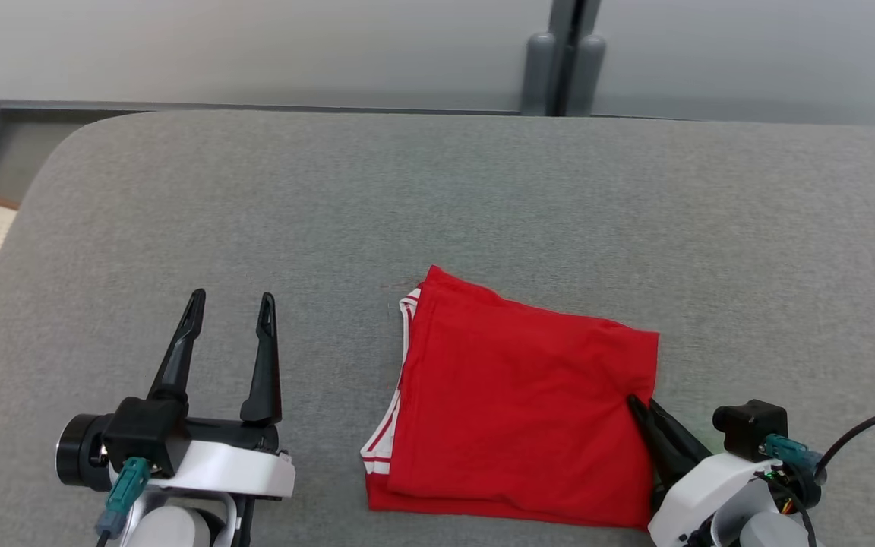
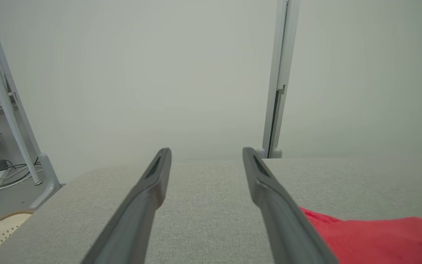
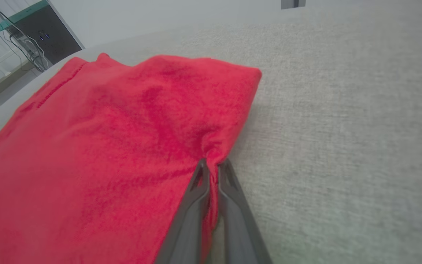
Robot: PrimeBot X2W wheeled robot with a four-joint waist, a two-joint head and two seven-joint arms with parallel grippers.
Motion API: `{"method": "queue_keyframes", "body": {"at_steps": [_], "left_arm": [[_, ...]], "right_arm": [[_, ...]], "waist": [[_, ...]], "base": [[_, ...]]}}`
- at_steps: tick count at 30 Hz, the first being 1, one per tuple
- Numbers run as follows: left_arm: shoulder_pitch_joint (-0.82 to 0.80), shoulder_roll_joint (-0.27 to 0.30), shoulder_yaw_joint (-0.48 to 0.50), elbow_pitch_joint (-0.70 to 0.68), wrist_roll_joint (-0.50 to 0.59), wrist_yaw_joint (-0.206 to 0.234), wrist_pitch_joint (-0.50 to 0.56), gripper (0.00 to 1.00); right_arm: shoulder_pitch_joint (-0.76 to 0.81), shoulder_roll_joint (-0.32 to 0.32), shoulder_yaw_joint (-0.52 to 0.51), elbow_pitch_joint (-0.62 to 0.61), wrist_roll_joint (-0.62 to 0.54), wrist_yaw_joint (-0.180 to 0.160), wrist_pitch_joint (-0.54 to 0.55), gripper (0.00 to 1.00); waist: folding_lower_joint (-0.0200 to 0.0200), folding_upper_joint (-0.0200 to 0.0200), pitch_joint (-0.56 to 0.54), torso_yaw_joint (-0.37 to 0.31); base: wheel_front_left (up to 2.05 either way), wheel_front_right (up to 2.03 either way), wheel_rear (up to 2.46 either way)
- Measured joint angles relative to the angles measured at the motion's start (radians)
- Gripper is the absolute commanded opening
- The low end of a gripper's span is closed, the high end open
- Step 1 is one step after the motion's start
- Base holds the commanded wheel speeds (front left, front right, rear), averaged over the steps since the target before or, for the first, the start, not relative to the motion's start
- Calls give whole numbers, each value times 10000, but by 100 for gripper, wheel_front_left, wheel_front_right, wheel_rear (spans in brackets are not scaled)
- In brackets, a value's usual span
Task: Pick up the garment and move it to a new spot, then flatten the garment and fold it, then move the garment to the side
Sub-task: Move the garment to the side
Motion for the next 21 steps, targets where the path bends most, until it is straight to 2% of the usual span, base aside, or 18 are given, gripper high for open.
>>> {"method": "queue_keyframes", "body": {"at_steps": [6, 14, 21], "left_arm": [[45, 40, -8, -100, 98, -92, -2, 100], [-827, 234, -290, -117, 368, -336, 123, 100], [-1739, 299, -686, -259, 654, -523, 389, 100]], "right_arm": [[-366, -516, 221, -94, 19, -2, -115, 0], [-1987, -1572, 464, -173, -25, -2, -171, 0], [-3808, -3093, 867, -192, 65, -2, -249, 0]], "waist": [[0, 0, -77, -1376], [0, 0, 283, -3305], [0, 0, 1447, -4007]], "base": [[0, 0, 0], [0, 0, 0], [0, 0, 0]]}}
